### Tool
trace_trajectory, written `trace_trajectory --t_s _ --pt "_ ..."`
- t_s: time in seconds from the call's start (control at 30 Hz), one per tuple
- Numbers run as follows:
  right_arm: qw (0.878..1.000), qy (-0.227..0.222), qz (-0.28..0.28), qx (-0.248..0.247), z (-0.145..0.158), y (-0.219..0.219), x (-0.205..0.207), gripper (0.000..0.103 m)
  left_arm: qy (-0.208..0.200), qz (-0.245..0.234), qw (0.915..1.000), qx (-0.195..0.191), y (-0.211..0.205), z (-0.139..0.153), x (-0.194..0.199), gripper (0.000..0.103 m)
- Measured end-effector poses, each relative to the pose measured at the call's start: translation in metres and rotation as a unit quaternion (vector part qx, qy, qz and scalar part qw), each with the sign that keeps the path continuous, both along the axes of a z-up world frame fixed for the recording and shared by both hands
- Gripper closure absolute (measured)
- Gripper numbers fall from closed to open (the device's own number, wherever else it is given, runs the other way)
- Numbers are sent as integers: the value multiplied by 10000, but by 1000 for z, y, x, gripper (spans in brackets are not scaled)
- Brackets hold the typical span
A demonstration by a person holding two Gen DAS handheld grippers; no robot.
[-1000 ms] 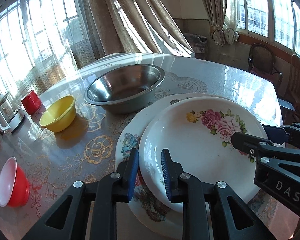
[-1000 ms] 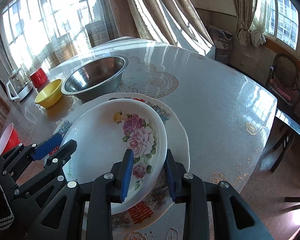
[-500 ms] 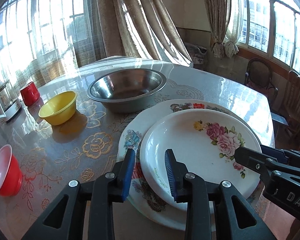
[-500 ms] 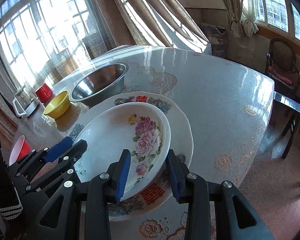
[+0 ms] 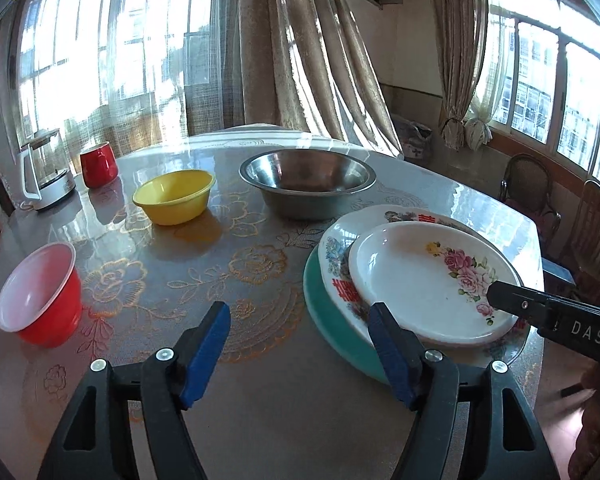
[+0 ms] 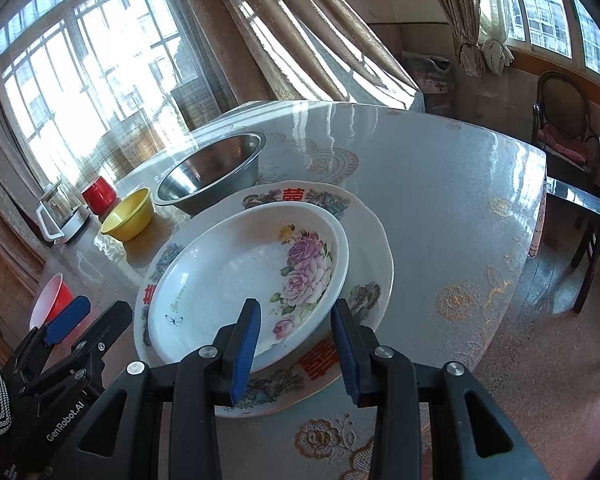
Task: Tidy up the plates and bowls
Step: 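Lower the rose-pattern plate onto the stack and open the right tool, then move the open left tool to the rim of the steel bowl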
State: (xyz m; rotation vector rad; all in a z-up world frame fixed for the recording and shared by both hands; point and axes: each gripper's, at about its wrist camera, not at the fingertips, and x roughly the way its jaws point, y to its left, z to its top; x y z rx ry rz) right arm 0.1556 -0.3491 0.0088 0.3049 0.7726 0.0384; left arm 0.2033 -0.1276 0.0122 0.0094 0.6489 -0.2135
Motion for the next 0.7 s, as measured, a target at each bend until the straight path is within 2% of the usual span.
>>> trace_trajectory --t_s 0.1,0.2,0.27,0.37,0.47,0.53,0.7 --pt "10000 13 -21 -36 1 3 0 65 65 165 9992 -368 20 -2 -3 28" --pt "9999 65 7 -154 1 6 6 61 27 306 9981 -539 33 -2 -6 26" --pt "9994 93 -62 -320 1 4 14 61 26 353 9978 -555 38 -2 -6 26" --pt "9995 170 -202 -186 4 -3 18 61 6 367 9979 -527 45 -1 -9 24" --pt "9991 -82 -274 -300 13 1 8 61 4 495 9970 -587 56 -2 -10 19" --pt "9988 -206 -189 -390 18 9 2 61 79 579 9963 -630 62 -4 -8 18" --pt "9990 -316 184 -241 23 34 -6 61 252 696 9934 -873 77 -9 -4 18"
